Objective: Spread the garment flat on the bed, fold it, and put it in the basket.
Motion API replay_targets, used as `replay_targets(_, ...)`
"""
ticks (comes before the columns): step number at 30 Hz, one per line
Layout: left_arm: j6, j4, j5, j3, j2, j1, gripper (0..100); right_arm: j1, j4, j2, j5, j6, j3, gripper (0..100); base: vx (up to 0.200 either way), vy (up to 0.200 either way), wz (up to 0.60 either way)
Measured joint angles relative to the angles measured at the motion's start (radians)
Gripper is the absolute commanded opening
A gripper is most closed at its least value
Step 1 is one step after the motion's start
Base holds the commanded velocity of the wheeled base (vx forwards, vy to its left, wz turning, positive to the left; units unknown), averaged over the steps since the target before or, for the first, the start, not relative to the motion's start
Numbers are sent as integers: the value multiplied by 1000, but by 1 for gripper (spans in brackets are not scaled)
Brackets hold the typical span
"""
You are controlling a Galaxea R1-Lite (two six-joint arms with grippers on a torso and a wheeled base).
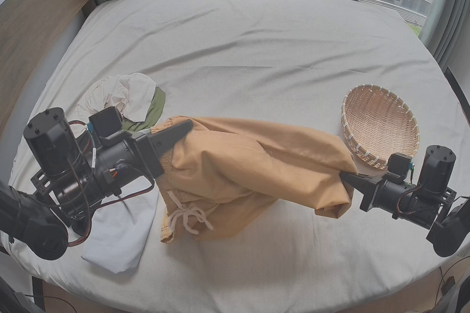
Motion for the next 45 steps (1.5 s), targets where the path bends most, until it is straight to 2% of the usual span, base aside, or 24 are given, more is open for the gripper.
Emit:
replay_targets(7,1,-56,-5,72,53,81,0,-32,-3,90,9,-46,-19,0,0,0,0)
replay_targets(8,0,-80,-6,79,61,87,0,-32,-4,99,9,-47,-21,100,0,0,0)
replay_targets(13,-3,-208,3,126,114,114,0,-32,-43,139,0,-45,-21,100,0,0,0)
replay_targets(21,-3,-235,0,143,157,164,0,-47,-68,178,3,-20,-27,100,0,0,0)
replay_targets(26,-2,-237,0,144,168,171,0,-53,-122,232,2,119,-57,100,0,0,0)
replay_targets(30,-1,-236,0,142,171,169,0,-66,-151,285,3,187,-89,100,0,0,0)
replay_targets(38,0,-237,-4,132,173,170,0,-102,-213,359,12,203,-107,100,0,0,0)
replay_targets(45,-1,-237,-6,112,176,172,0,-96,-228,426,18,211,-126,100,0,0,0)
